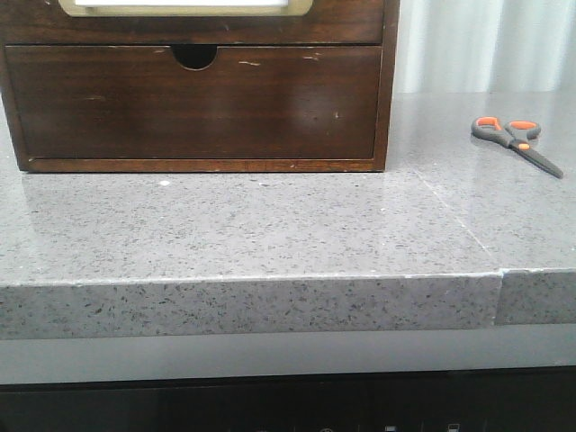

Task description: Put scissors in drawer with both arms

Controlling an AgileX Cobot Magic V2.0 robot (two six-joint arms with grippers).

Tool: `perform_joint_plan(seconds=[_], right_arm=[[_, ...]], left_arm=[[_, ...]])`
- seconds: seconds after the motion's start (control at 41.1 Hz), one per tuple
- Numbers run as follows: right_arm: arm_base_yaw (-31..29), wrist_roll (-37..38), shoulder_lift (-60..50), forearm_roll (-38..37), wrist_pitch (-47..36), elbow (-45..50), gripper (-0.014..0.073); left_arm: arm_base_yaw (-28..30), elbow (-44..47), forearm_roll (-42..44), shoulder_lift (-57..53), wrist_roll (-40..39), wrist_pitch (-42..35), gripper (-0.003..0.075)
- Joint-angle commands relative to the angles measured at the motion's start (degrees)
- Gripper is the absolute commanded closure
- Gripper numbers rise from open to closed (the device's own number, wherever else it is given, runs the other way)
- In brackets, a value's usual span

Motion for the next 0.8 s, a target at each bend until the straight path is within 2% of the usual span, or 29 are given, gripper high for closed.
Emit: perform_joint_plan(seconds=[0.0, 0.778], right_arm=[[0.1, 0.0, -1.0, -0.5, -4.5, 0.1, 0.0662], [0.1, 0.0, -1.0, -0.5, -5.5, 0.1, 0.0662]], left_arm=[[-0.1, 1.5, -0.5, -1.2, -0.5, -4.8, 0.0741], [-0.1, 1.5, -0.5, -1.2, -0.5, -4.8, 0.0741]])
